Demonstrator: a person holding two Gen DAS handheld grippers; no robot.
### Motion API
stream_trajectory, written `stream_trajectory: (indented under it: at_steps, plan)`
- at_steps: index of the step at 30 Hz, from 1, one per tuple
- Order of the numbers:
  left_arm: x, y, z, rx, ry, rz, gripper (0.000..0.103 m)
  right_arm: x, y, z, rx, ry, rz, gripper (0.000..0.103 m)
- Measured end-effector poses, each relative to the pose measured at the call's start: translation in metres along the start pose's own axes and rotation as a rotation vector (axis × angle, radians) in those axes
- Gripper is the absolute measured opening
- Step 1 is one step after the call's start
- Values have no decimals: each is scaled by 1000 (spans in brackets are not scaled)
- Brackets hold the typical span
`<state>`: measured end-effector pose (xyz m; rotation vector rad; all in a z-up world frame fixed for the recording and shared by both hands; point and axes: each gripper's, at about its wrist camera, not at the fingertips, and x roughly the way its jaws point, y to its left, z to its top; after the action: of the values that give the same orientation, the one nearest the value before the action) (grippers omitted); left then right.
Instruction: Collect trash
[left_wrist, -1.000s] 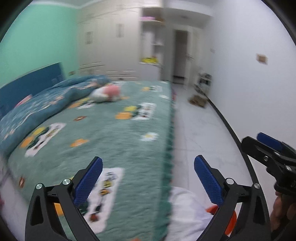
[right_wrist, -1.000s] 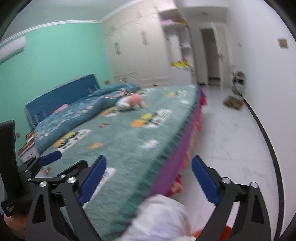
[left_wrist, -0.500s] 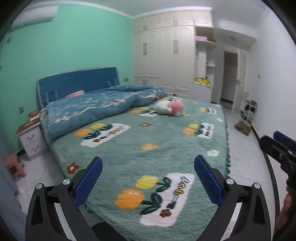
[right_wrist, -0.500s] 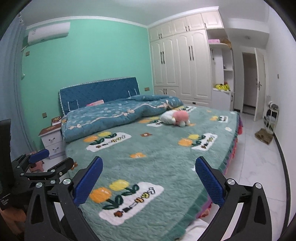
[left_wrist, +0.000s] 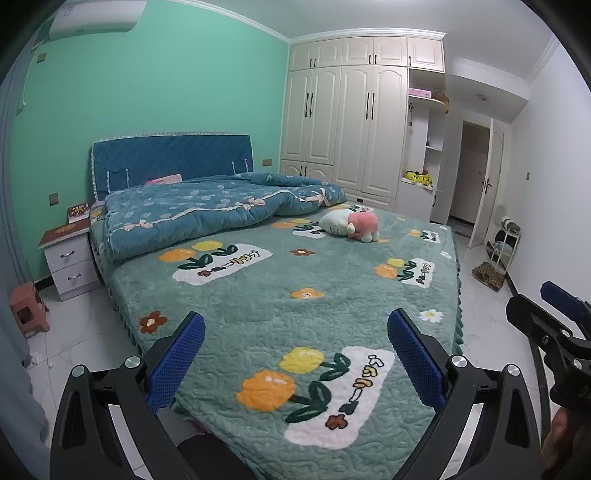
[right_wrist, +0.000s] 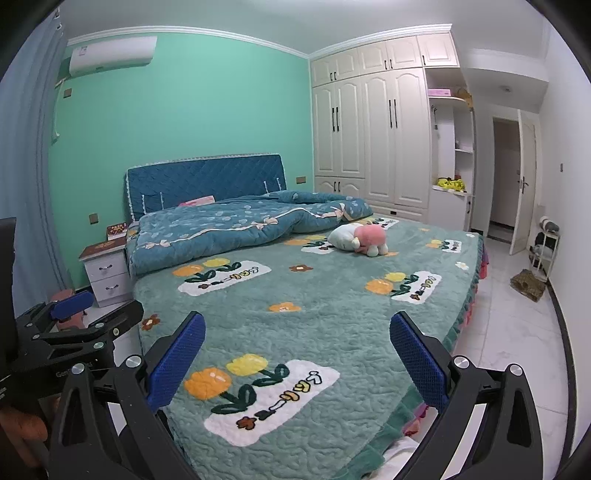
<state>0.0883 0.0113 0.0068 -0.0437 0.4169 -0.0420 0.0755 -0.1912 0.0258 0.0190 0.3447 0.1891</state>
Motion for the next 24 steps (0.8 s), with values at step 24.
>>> stream_trajectory:
  at_steps: [24]
  plan:
    - [1, -3, 3, 61, -17, 40, 98, 4, -15, -2, 31, 30, -13, 98]
